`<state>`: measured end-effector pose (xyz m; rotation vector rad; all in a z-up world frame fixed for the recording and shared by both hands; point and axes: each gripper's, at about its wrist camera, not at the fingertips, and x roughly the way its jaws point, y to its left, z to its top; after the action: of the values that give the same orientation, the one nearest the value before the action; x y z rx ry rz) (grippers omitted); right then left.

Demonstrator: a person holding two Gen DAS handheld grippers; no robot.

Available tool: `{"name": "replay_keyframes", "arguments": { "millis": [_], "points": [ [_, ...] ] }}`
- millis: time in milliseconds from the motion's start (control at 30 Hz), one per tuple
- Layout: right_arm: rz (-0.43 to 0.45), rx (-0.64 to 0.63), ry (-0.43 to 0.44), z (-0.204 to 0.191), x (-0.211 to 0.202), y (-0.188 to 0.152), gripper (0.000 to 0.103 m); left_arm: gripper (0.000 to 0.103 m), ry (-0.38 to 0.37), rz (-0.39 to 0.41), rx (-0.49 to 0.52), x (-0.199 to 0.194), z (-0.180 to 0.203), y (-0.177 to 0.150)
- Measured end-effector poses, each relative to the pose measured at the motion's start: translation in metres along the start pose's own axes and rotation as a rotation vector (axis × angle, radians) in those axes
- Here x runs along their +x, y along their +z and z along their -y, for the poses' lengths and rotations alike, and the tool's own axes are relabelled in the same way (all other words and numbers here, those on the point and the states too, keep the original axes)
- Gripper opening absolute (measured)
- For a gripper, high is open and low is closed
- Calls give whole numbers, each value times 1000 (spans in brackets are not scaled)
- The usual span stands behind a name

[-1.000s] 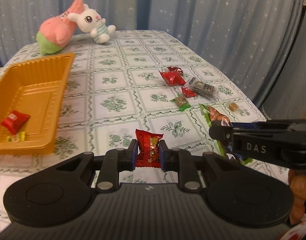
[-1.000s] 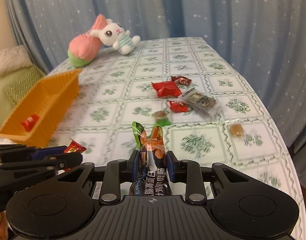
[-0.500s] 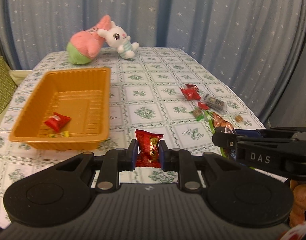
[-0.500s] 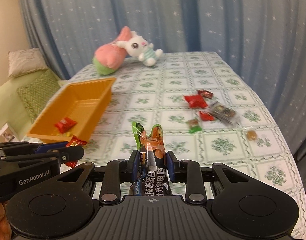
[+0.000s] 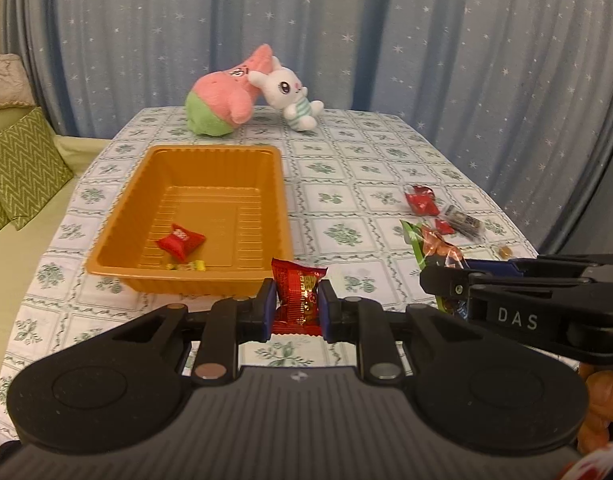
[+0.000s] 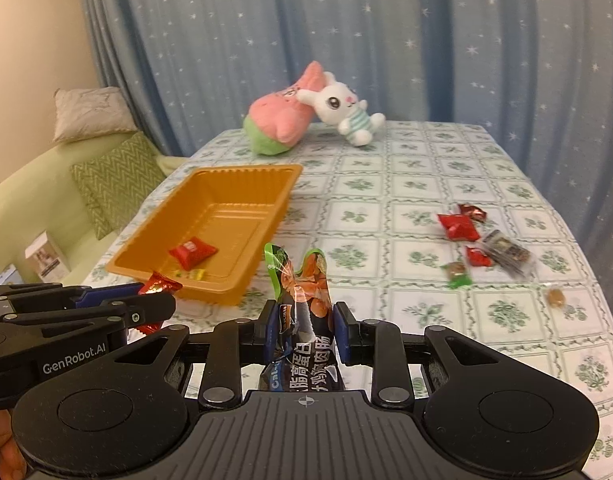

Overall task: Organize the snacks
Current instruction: 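Carry both held snacks over the orange tray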

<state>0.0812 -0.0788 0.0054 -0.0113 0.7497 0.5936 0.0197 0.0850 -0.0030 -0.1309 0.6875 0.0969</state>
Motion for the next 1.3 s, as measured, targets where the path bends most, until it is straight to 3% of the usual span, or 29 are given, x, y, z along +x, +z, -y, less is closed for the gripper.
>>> {"name": "replay_keyframes", "arguments": {
  "millis": [333, 600, 1300],
  "points": [
    [1, -13, 38, -23, 14, 16, 29, 19, 44, 30, -42, -7, -38, 13],
    [5, -46, 77, -50, 44, 42, 29, 19, 67, 7, -44, 6, -75, 33],
    [-82, 10, 89, -63, 141, 75, 29, 19, 60, -57, -11, 88, -135, 71]
  ]
}}
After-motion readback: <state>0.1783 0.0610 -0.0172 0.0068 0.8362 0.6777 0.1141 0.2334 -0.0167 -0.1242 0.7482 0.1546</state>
